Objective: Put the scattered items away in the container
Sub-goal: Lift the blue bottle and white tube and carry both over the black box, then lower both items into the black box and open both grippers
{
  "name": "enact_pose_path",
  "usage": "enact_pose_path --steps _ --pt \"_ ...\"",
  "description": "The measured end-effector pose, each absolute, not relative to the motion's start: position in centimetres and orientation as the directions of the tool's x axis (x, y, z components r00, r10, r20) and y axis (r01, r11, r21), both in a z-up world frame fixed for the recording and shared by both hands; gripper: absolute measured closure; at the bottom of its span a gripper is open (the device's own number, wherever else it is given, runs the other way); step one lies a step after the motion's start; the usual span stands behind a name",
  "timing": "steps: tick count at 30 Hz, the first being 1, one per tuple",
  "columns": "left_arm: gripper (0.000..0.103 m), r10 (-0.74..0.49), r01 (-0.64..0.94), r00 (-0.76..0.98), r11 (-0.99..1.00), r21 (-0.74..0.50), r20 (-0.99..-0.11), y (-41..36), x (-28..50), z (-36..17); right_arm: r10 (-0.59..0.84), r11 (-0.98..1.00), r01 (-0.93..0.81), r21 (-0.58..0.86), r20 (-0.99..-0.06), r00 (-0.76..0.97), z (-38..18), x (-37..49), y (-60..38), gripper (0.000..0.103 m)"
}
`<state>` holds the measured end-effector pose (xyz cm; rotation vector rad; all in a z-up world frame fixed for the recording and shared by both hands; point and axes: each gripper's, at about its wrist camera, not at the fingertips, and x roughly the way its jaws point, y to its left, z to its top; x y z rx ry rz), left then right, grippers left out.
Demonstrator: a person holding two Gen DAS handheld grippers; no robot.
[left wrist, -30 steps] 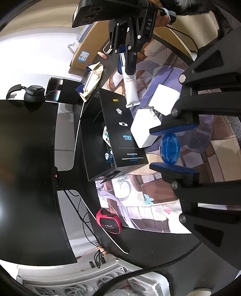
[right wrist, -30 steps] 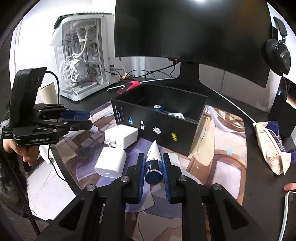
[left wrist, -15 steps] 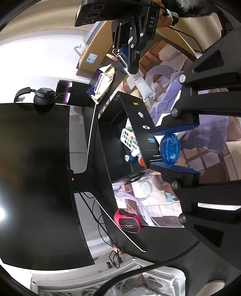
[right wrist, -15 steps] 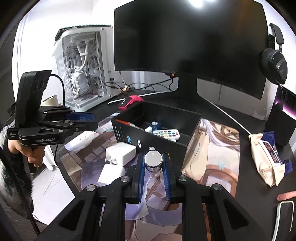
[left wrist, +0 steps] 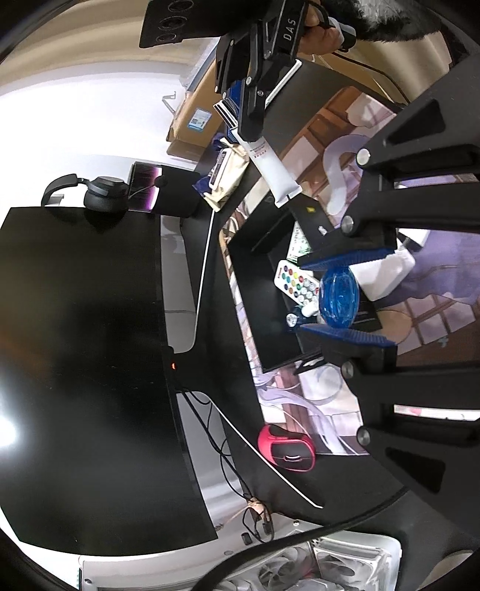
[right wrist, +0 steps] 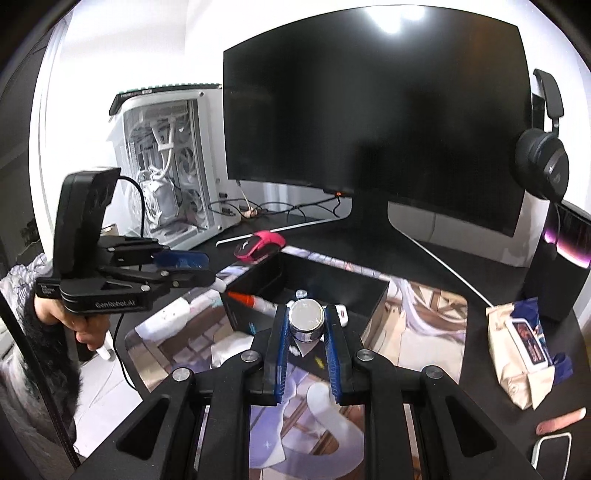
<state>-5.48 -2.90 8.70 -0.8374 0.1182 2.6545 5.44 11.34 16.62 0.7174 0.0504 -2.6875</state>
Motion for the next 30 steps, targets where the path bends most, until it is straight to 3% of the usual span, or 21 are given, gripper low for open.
enact_pose_path --steps 10,30 --pt "0.075 0.330 -0.386 -0.748 -0.922 -0.027 -0.576 -2.0 -8.5 9.2 -0.359 -0.927 0.366 0.083 -0.482 -0.799 17.7 2.6 10.7 0.085" --pt "0.075 0.353 -0.402 -0.708 -0.913 -0.061 -0.612 -0.9 -13.9 7.5 -0.377 -0.921 0.364 0.140 -0.556 -0.741 15.3 -3.7 9.7 0.085"
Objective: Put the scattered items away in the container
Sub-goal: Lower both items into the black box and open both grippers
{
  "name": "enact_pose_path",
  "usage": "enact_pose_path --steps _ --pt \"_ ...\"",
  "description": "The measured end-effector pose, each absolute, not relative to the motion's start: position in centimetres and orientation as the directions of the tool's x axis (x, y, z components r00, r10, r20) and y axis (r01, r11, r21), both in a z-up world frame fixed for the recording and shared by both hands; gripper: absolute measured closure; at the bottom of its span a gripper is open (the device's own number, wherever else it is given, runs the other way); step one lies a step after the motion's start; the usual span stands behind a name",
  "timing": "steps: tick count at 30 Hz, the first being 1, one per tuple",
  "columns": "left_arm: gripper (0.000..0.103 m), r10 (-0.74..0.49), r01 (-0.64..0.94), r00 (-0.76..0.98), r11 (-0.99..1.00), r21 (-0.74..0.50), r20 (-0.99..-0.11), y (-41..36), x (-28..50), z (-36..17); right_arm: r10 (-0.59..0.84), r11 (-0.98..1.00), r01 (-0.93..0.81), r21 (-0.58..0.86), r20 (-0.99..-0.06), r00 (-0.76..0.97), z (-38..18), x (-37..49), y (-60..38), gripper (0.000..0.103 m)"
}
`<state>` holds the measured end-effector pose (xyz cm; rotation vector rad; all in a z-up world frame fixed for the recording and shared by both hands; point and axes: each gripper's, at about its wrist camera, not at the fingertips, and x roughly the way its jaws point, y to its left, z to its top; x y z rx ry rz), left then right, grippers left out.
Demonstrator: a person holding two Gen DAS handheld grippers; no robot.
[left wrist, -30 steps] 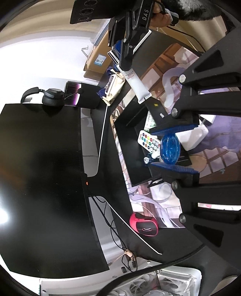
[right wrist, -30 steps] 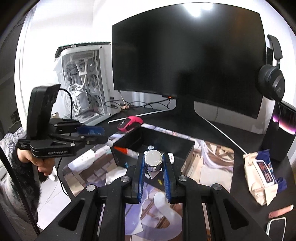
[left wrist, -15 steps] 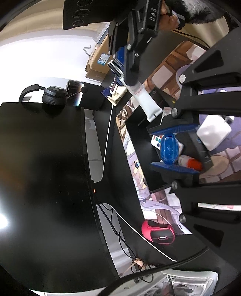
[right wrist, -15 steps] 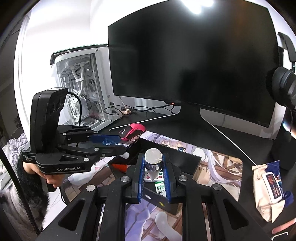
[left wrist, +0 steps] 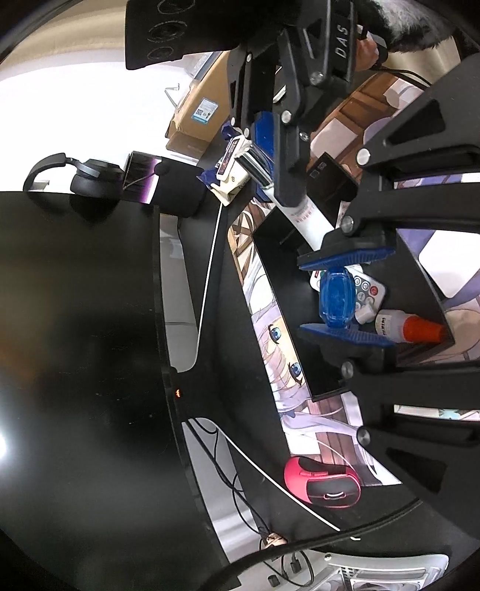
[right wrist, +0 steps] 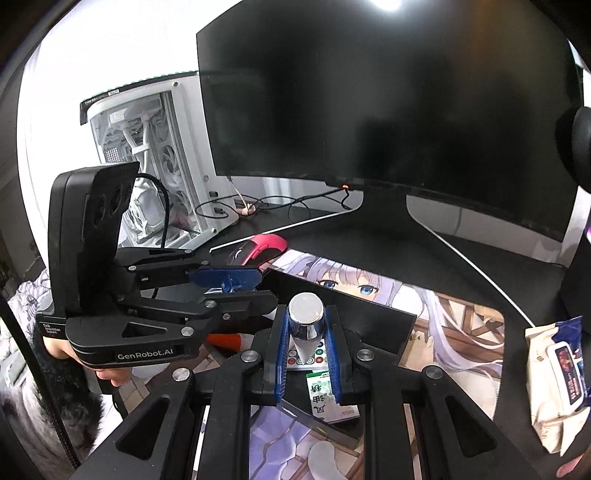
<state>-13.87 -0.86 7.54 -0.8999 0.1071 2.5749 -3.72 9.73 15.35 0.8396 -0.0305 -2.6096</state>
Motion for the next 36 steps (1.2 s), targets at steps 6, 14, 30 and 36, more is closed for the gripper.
enact_pose_path --steps 6,14,30,36 --pt "0.075 0.349 -0.400 -0.699 -0.914 -0.063 -0.624 -0.7 -14.8 6.8 -0.374 -0.921 0.360 0.146 -0.582 -0.722 14.3 -4.9 9.5 0.085" --pt "0.075 0.344 -0.395 -0.688 -0.916 -0.068 -0.638 -0.6 -15.3 6.1 -0.367 -0.925 0.346 0.159 -0.613 -0.700 13.1 -6.7 9.4 0.085" --pt "0.037 0.351 -0.349 -0.710 -0.928 -0.128 -0.610 -1.7 -15.0 6.6 -0.303 -0.951 0.272 0.150 -0.629 -0.716 12.7 -6.8 10.6 0.041" --pt "0.003 0.297 -0.298 -0.748 -0.949 -0.100 -0.594 -2.0 -14.2 7.4 -0.258 -0.965 0.234 0.119 -0.598 -0.759 14.0 -5.6 11.5 0.022"
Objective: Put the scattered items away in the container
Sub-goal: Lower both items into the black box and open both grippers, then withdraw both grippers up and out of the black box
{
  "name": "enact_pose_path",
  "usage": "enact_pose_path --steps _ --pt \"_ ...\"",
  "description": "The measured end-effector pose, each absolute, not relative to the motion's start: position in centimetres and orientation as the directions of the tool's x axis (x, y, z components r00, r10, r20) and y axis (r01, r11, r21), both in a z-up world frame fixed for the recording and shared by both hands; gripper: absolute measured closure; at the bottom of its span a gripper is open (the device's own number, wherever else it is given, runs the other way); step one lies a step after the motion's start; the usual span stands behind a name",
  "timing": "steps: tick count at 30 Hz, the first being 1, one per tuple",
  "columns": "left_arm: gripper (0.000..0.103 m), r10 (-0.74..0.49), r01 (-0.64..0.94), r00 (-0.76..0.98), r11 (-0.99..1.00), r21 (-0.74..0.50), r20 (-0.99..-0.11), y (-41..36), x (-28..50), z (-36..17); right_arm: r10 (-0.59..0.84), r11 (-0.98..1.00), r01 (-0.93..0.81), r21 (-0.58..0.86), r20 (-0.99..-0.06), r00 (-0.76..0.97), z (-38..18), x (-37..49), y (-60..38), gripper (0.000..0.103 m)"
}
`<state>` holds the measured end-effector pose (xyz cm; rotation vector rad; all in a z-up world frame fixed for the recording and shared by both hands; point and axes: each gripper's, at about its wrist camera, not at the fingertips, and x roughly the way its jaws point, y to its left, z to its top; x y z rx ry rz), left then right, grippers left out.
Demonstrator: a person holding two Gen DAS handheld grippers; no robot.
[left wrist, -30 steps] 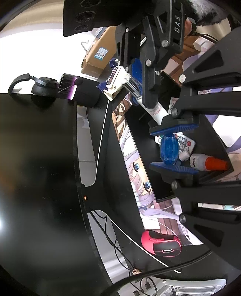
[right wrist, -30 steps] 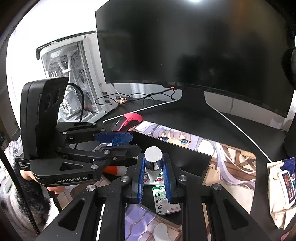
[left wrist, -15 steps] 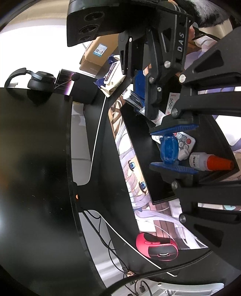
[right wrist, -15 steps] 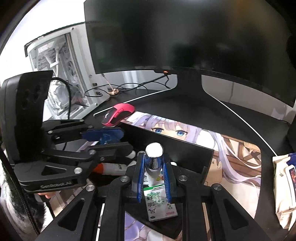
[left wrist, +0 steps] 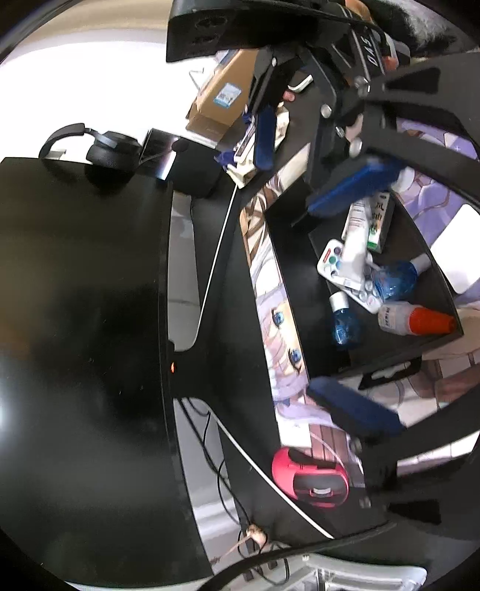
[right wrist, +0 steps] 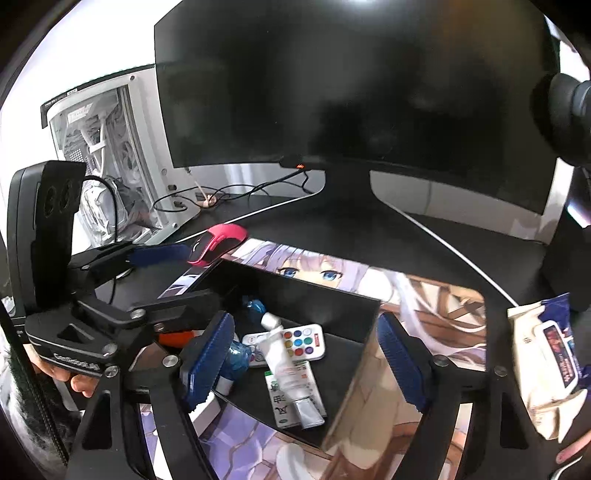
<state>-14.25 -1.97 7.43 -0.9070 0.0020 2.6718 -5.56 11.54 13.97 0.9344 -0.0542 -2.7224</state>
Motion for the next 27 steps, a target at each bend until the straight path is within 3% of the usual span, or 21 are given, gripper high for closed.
enact_pose_path --steps 9,14,27 --pt "0.002 0.225 -0.241 -0.763 -0.969 -0.056 -0.606 -2.7 -12.7 7.5 -0.235 -0.969 0.235 0.078 -0.589 -0.773 14.8 -3.8 11.5 0.019" --pt "0.002 0.199 -0.223 -0.766 -0.974 -0.038 -0.611 -3.0 -11.5 7.4 -0.235 -0.964 0.261 0.046 -0.602 -0.763 14.6 -2.8 10.7 0.000" --pt "0.001 0.129 -0.152 -0.785 -0.988 -0.013 -0.606 -5.3 -7.3 6.7 -0.220 -0.972 0.225 0.064 -0.577 -0.787 14.1 -0.6 10.7 0.000"
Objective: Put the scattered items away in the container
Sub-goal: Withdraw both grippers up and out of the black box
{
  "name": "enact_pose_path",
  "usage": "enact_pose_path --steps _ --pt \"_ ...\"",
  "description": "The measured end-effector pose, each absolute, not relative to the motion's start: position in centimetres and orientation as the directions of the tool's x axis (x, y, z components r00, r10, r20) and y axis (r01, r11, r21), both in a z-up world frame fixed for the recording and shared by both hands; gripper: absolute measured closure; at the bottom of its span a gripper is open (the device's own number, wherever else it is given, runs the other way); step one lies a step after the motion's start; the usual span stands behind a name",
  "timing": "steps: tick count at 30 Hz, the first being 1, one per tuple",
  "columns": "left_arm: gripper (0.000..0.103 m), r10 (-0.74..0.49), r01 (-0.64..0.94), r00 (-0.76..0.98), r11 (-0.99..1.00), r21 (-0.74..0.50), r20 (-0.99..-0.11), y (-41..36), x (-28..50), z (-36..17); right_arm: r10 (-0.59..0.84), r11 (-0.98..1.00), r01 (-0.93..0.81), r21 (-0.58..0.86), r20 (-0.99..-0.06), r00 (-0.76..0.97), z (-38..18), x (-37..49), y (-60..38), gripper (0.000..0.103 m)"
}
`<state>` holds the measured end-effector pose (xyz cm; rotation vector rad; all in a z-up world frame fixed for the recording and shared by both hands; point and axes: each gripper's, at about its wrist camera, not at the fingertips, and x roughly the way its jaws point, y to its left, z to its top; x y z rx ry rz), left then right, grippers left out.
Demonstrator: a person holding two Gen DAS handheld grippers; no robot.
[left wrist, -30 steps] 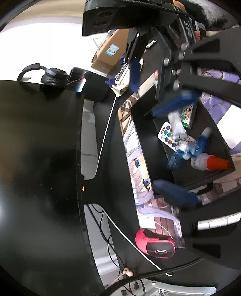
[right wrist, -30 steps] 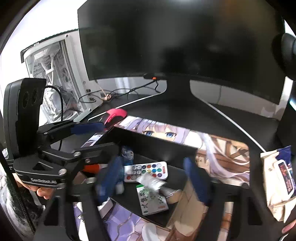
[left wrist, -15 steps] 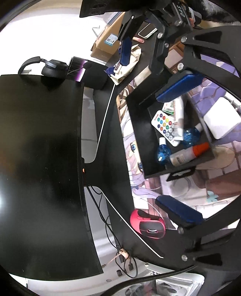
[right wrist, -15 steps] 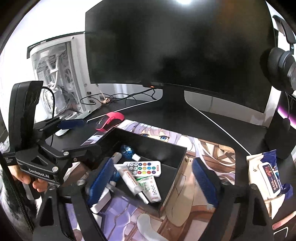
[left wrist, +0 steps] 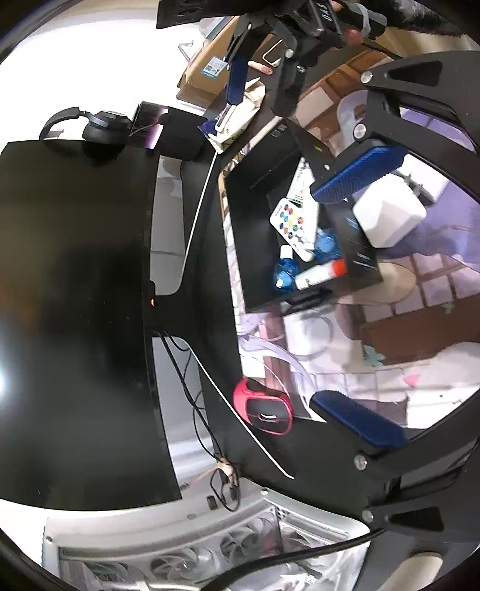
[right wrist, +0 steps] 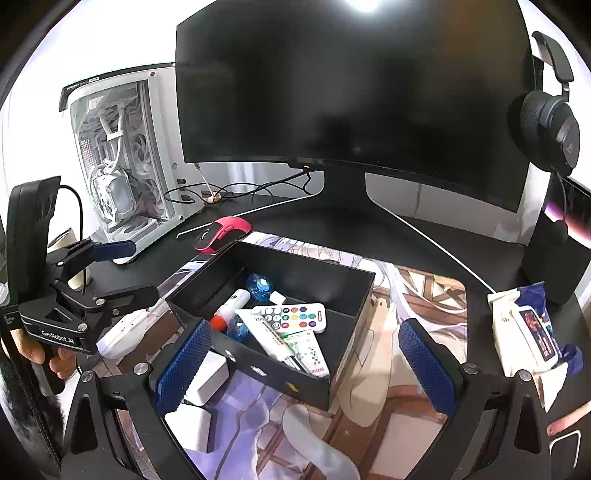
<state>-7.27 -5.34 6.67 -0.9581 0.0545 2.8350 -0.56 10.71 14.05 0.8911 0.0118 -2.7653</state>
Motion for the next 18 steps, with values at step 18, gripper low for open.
enact_pose_path --steps 18 --pt "0.001 0.088 -0.109 -0.764 -0.994 -0.006 -0.639 -6.4 -4.1 4.5 -0.188 -0.979 0.199 0.043 -0.569 -0.801 13.7 2.8 10.1 0.000"
